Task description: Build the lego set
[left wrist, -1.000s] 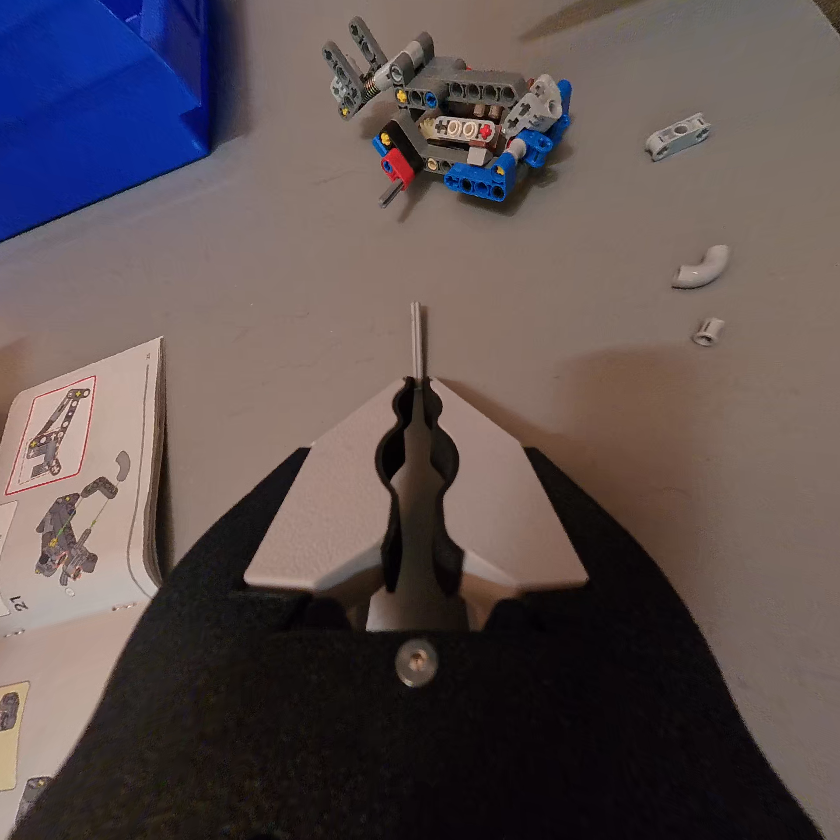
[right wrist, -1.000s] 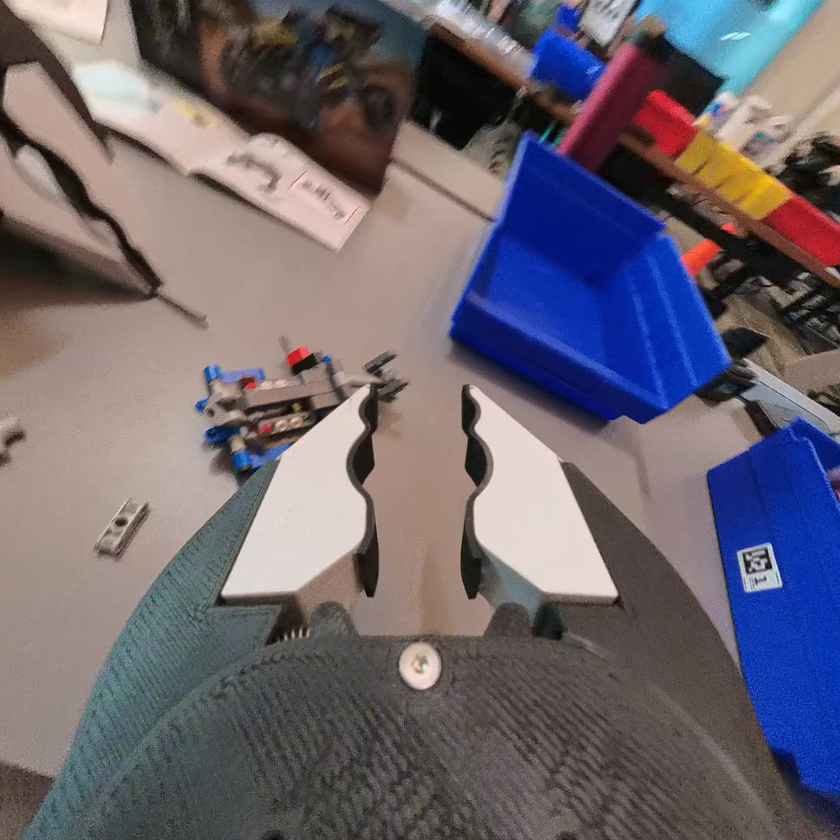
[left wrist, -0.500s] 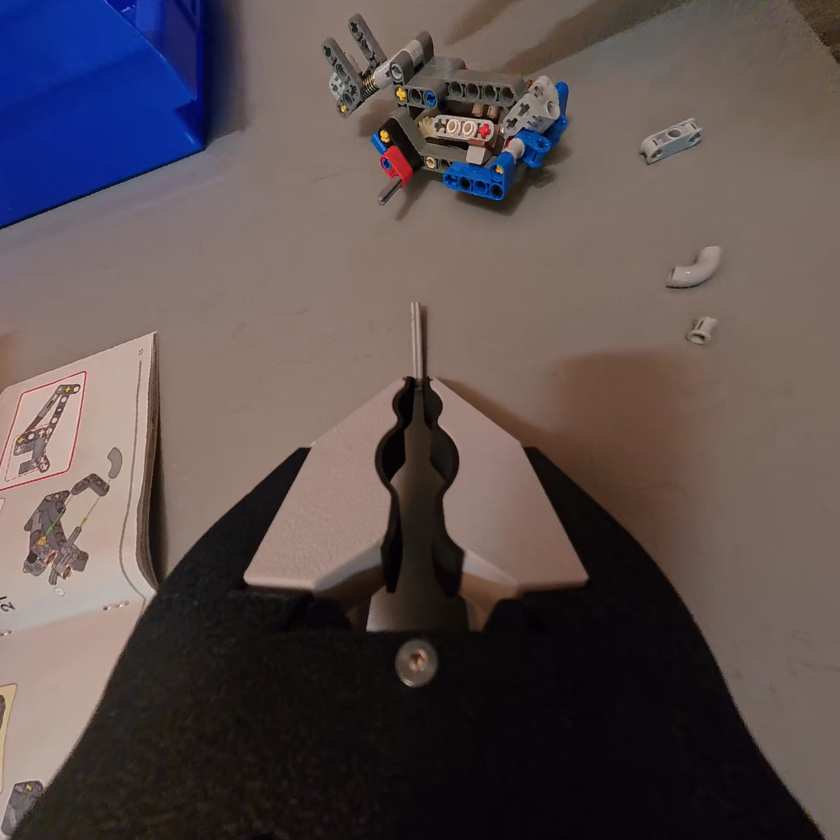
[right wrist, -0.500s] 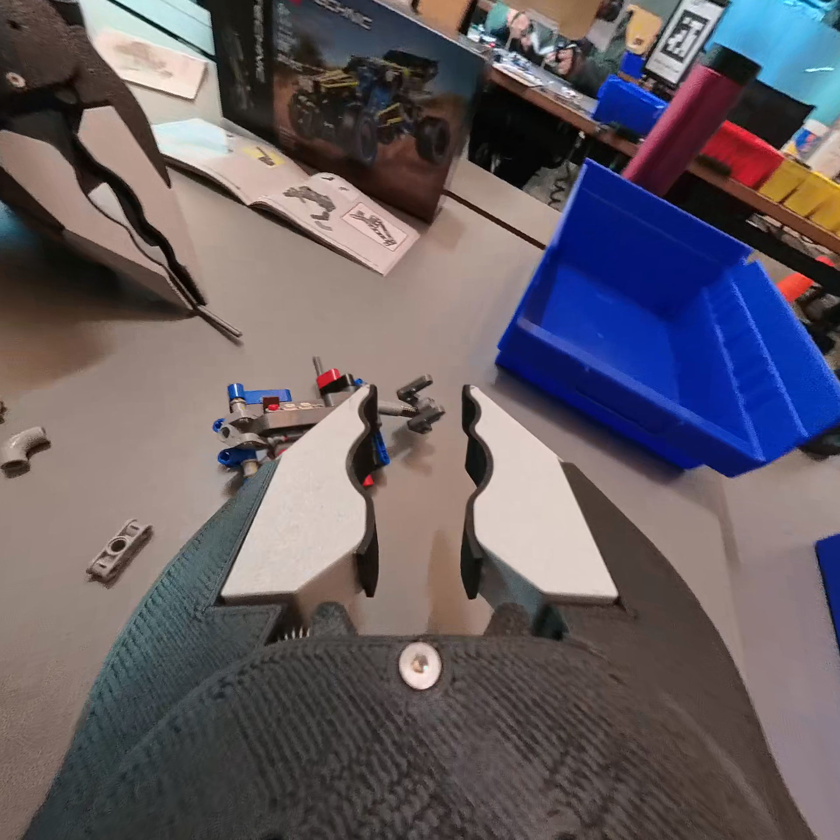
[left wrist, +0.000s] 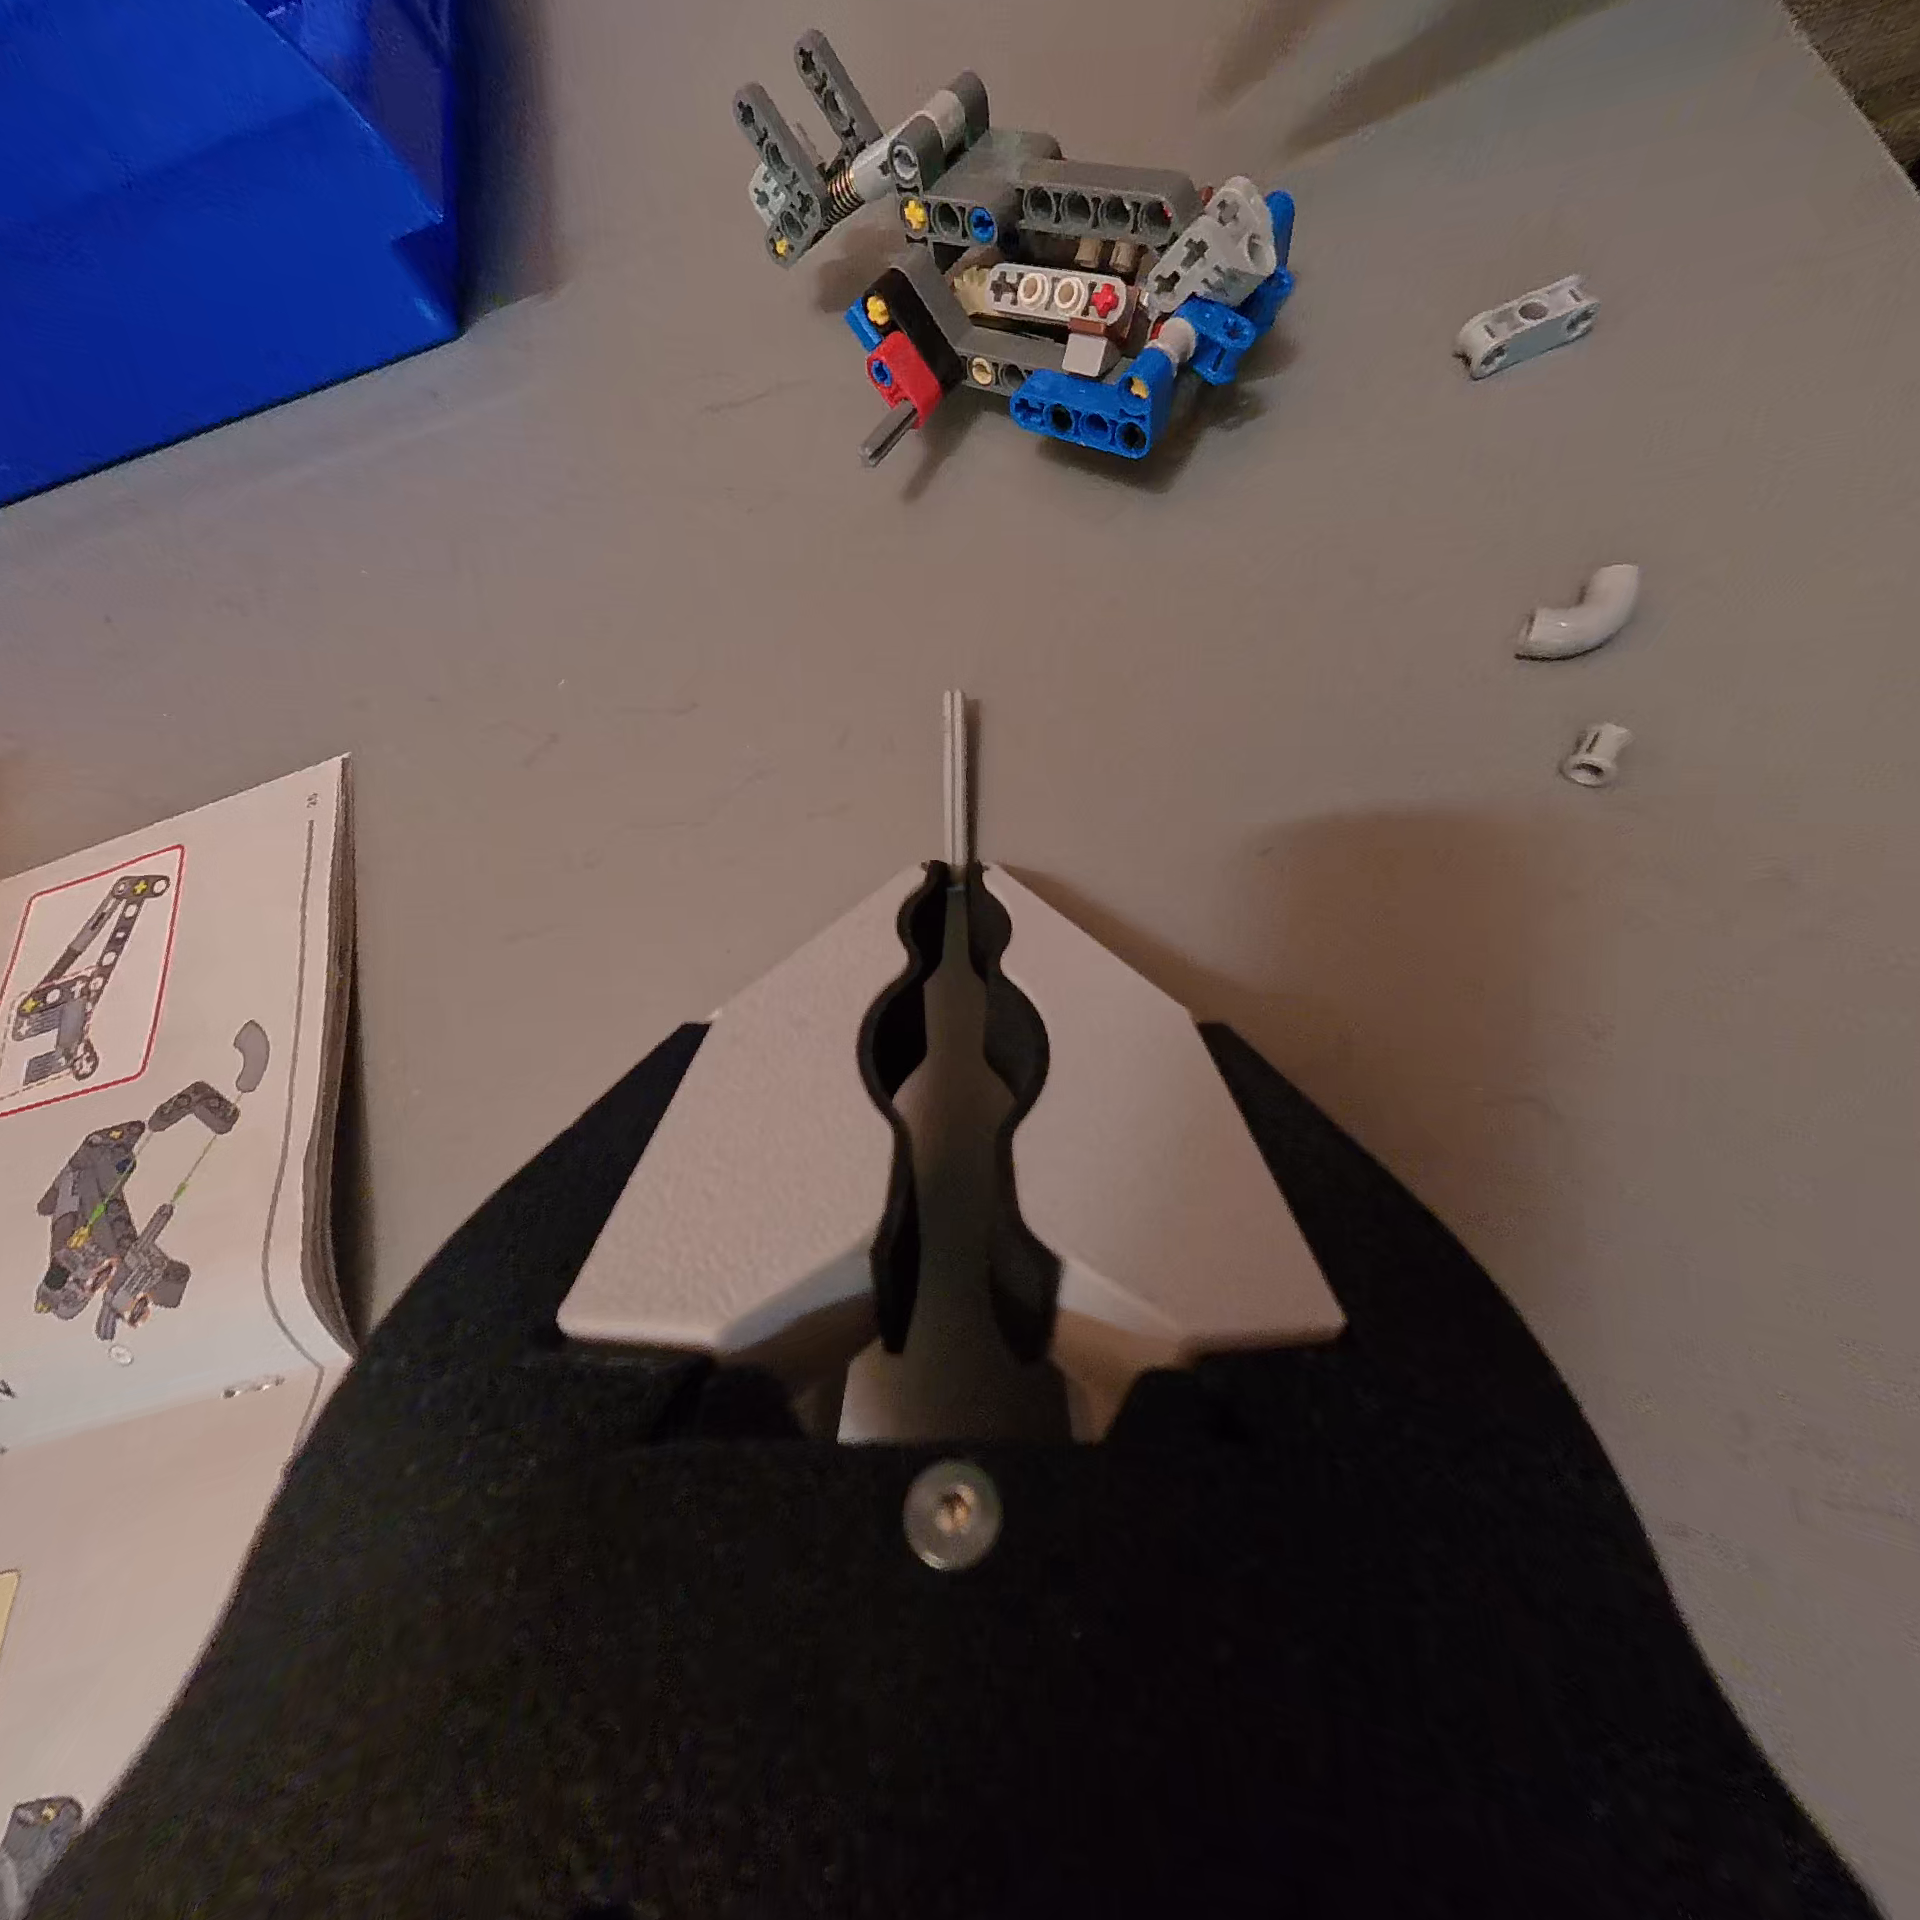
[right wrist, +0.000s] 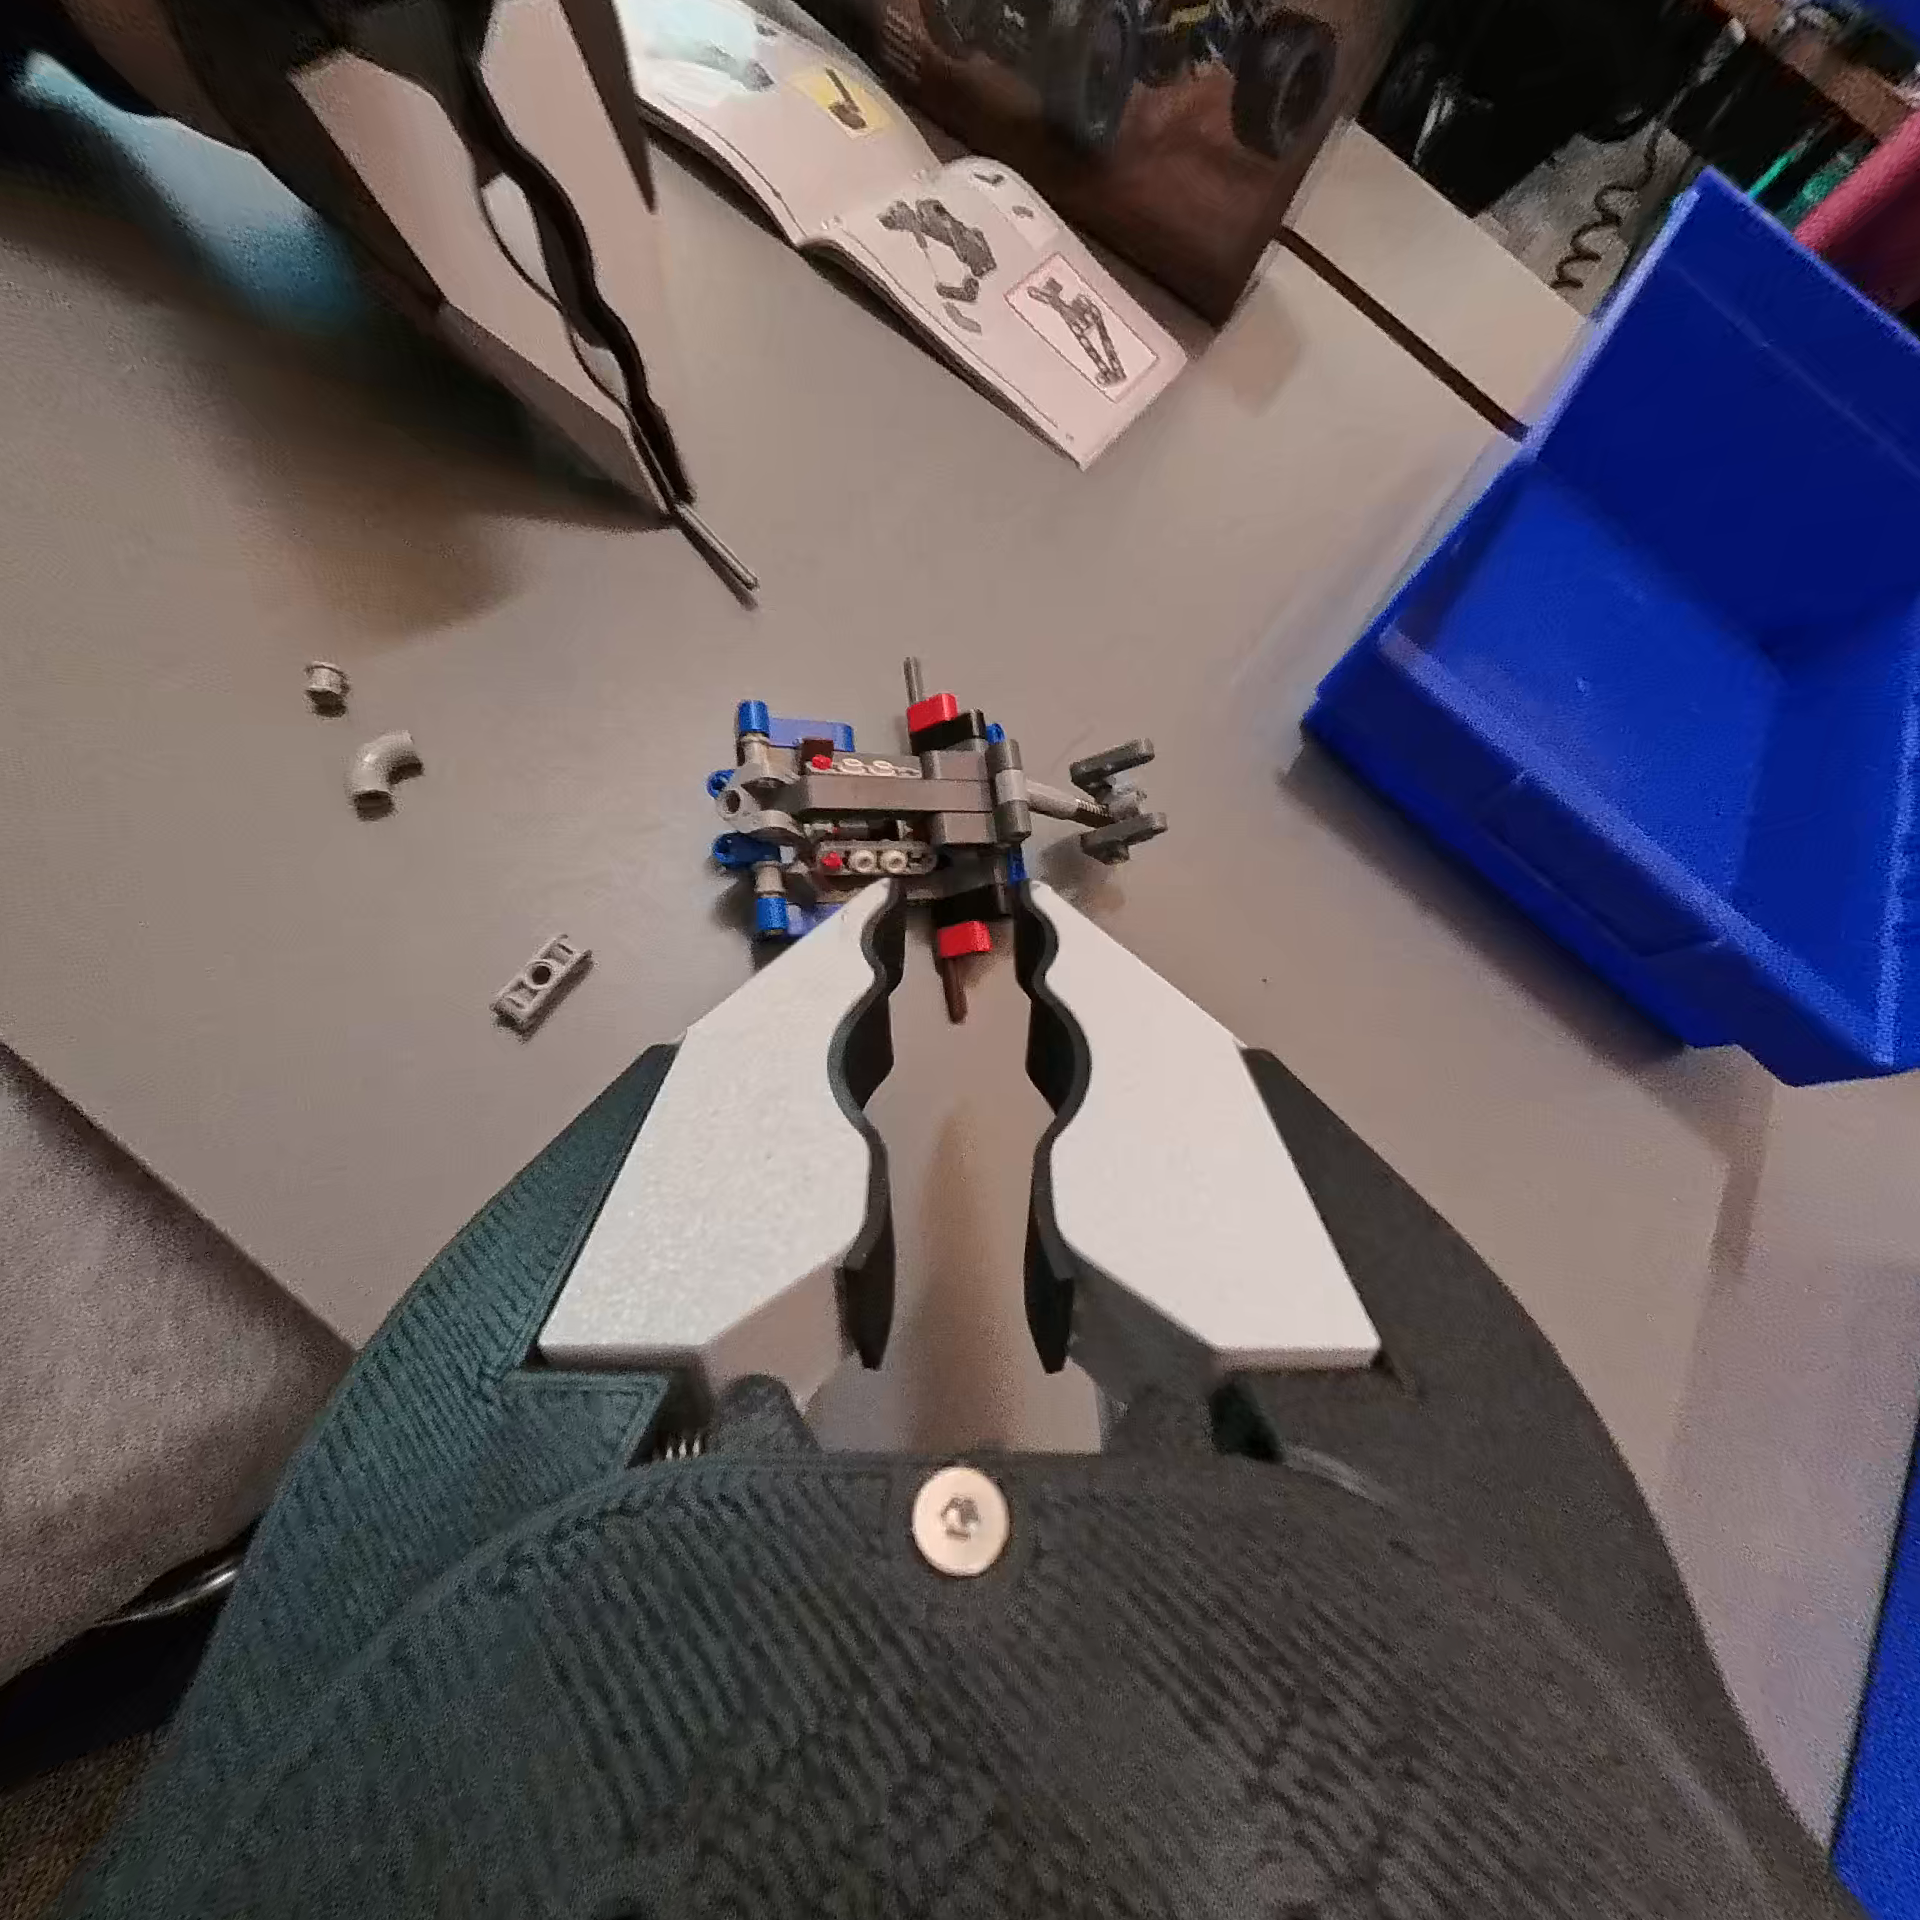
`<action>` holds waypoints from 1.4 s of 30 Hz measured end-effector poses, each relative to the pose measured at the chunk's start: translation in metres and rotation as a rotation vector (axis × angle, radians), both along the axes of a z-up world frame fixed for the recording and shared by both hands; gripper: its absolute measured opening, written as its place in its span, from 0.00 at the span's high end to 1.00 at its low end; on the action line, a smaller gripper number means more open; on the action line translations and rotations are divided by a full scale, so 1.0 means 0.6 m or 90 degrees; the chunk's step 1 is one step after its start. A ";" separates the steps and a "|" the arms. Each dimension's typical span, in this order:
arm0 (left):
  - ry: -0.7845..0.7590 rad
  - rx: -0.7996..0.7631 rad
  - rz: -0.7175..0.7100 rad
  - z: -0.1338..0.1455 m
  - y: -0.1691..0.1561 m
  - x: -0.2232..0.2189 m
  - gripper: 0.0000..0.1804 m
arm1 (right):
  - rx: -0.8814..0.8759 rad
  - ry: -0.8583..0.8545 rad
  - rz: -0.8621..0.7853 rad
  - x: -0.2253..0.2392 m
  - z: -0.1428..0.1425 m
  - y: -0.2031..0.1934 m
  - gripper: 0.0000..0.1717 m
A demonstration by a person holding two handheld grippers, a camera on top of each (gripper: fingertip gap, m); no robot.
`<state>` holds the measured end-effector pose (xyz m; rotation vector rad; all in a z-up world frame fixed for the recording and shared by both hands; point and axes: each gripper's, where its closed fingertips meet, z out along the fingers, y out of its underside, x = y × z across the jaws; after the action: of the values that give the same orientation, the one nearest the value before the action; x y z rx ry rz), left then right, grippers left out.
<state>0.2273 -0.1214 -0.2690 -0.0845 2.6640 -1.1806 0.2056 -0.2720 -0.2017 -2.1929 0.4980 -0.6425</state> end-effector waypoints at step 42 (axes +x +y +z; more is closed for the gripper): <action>-0.013 0.029 -0.327 0.091 -0.124 -0.040 1.00 | -0.121 -0.163 0.006 -0.029 -0.014 0.085 0.88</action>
<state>0.2035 -0.1960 -0.2147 0.6515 2.7763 -1.2369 0.1883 -0.2212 -0.2104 -2.2428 0.3031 -0.9848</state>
